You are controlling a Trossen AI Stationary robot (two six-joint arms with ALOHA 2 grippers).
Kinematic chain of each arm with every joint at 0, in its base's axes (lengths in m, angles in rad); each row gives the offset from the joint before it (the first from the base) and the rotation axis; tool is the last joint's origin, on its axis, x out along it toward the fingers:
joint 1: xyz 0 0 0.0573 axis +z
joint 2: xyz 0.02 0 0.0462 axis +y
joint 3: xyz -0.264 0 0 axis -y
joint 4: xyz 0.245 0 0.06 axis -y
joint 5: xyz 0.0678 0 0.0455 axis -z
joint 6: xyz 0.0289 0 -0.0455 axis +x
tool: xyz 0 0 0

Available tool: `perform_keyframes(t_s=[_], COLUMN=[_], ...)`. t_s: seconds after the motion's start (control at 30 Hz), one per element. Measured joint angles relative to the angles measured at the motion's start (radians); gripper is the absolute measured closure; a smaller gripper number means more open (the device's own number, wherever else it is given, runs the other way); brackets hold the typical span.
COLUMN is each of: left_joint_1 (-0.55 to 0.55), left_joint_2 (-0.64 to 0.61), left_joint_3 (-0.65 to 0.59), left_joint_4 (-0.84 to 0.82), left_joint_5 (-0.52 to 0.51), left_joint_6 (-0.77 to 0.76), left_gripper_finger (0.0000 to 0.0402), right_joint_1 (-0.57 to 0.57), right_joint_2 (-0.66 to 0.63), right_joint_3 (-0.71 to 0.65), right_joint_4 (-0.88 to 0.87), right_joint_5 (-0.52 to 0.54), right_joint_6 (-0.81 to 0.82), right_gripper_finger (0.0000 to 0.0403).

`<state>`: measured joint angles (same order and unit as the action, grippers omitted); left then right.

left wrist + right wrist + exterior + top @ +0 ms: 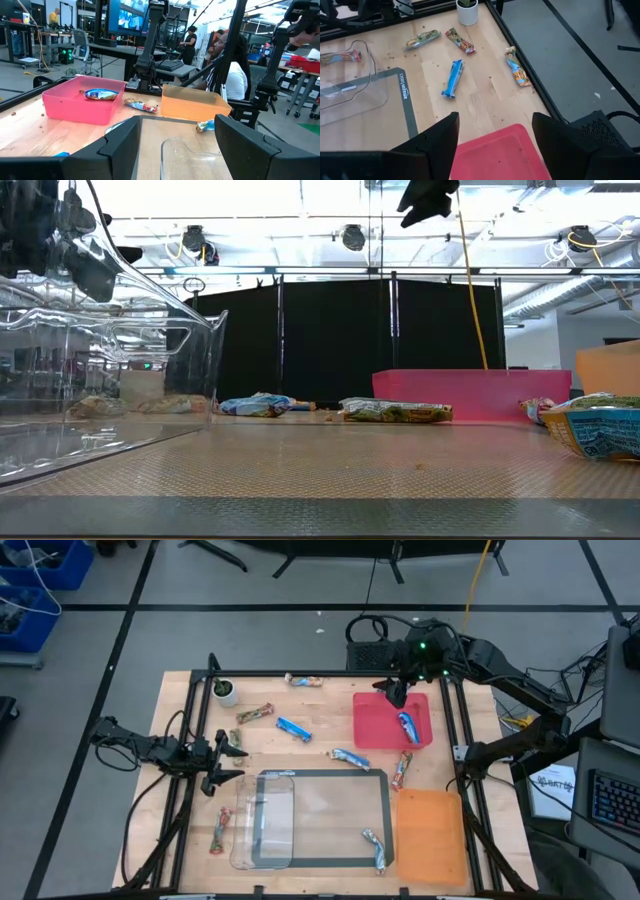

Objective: Pick and place Granola Bars by type
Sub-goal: Put the top blue granola bar into the red bin

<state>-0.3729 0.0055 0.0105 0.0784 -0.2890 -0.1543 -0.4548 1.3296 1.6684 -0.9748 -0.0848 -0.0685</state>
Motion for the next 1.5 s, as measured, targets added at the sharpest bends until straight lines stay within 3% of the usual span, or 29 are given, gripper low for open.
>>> perform_keyframes(t_s=[0.47, 0.9, 1.03, 1.1, 1.23, 1.5], left_joint_1=[0.0, 0.0, 0.0, 0.0, 0.0, 0.0], left_joint_2=[0.0, 0.0, 0.0, 0.0, 0.0, 0.0], left_joint_3=[0.0, 0.0, 0.0, 0.0, 0.0, 0.0], left_joint_4=[0.001, 0.09, 0.091, 0.091, 0.091, 0.09], left_joint_5=[-0.001, 0.0, 0.0, 0.0, 0.0, 0.0], left_joint_6=[0.189, -0.224, -0.244, -0.24, -0.247, -0.244], left_gripper_finger=[0.0147, 0.0147, 0.0147, 0.0147, 0.0147, 0.0147], right_joint_1=[0.096, 0.11, 0.107, 0.083, -0.034, -0.317], right_joint_2=[-0.024, -0.025, -0.025, -0.025, -0.015, 0.035], right_joint_3=[-0.001, -0.001, -0.001, -0.001, -0.001, -0.002], right_joint_4=[0.12, 0.178, 0.178, 0.178, 0.157, 0.125], right_joint_5=[-0.074, -0.064, 0.068, 0.107, 0.018, -0.133], right_joint_6=[-0.049, -0.05, -0.041, -0.013, -0.009, -0.227], right_gripper_finger=[0.0158, 0.0158, 0.0158, 0.0158, 0.0158, 0.0158])
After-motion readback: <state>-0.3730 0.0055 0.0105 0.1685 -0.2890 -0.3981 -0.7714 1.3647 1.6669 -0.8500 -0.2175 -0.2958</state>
